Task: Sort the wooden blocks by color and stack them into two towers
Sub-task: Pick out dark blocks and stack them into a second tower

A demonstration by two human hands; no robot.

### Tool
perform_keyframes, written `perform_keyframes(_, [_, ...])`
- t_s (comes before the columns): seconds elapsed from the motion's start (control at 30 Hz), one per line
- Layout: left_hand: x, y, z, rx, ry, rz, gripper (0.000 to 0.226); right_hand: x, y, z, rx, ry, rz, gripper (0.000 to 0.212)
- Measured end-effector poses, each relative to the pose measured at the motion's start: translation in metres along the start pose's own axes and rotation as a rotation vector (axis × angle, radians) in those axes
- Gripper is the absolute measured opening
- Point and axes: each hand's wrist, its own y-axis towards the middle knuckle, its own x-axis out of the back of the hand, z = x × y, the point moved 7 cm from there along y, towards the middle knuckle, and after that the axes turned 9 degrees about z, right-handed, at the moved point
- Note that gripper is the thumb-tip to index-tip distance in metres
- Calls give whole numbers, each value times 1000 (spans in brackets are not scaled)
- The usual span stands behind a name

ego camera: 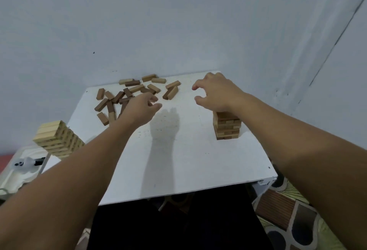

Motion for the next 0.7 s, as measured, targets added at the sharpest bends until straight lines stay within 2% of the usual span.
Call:
perform_keyframes(0.13, [1, -1, 26, 24, 34, 27, 36, -27, 31, 41, 4, -7, 39, 42])
perform_keyframes(0.33, [-18, 13, 52, 59, -5, 66, 43, -91, 69, 55, -108, 153, 140, 57])
perform_keyframes(0.5, [-40, 44, 61, 27, 81, 184, 54, -112, 94, 46, -163, 143, 96, 63])
perform_keyframes(0.7, [-46, 86, 51, 64, 280, 395, 72, -107, 142, 37, -197, 70, 72, 81])
